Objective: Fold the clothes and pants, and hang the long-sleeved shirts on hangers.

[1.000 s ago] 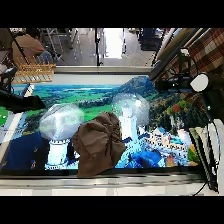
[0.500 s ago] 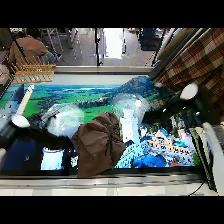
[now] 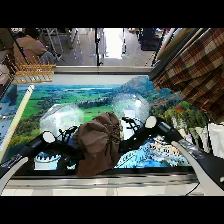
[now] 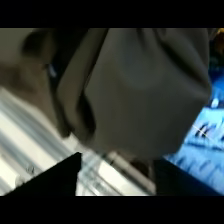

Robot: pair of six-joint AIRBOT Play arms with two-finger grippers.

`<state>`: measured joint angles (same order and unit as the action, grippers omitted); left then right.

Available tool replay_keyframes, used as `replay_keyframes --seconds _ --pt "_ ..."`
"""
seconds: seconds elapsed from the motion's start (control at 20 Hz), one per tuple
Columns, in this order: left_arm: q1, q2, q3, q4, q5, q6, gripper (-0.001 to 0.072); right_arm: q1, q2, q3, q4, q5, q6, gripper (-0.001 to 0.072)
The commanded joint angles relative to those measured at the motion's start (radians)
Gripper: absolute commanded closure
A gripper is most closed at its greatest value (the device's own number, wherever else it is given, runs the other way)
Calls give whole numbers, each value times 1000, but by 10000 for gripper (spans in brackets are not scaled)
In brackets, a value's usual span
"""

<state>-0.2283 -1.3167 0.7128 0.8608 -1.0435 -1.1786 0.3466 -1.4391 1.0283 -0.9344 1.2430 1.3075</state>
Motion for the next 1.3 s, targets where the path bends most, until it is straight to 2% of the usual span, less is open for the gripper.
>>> replay_keyframes --seconds 0.0,0.05,0.1,0.3,0.35,0.45,0.5,0.55,0.6,0.65,0.8,0.95,1.0,1.05,1.1,1.25 --pt "-11 -11 -3 -6 44 -11 701 71 -85 -30 9 -223 137 408" --pt "-7 1 5 -2 36 -10 701 77 -100 -30 14 -255 146 533" --pt "0 16 16 6 21 -10 702 79 -100 -27 6 -264 145 696" --pt "80 103 90 55 -123 37 707 64 48 93 -281 -158 216 697" --pt "95 118 90 55 -125 46 708 64 103 135 -330 -150 225 697" --pt "101 125 89 54 -125 45 703 65 181 201 -336 -144 225 697" --pt "91 122 84 36 -122 43 672 66 201 221 -328 -144 227 696" --pt "80 115 73 8 -119 42 493 66 212 230 -315 -145 227 696" --pt "63 101 59 -43 -113 42 282 66 214 230 -304 -144 228 696" --pt "42 83 45 -99 -89 42 241 66 212 227 -296 -142 229 696" --pt "-66 -5 26 -240 15 67 240 66 202 224 -293 -126 229 695" --pt "-135 -78 26 -264 153 56 254 66 202 225 -294 -113 224 695" --pt "-138 -90 26 -283 182 57 421 66 202 225 -295 -109 220 695" --pt "-137 -93 27 -287 193 57 676 66 202 225 -301 -108 217 695" --pt "-124 -89 31 -285 178 61 703 65 205 225 -314 -103 214 695" --pt "-14 6 51 -281 24 122 705 64 247 235 -452 -92 203 695"
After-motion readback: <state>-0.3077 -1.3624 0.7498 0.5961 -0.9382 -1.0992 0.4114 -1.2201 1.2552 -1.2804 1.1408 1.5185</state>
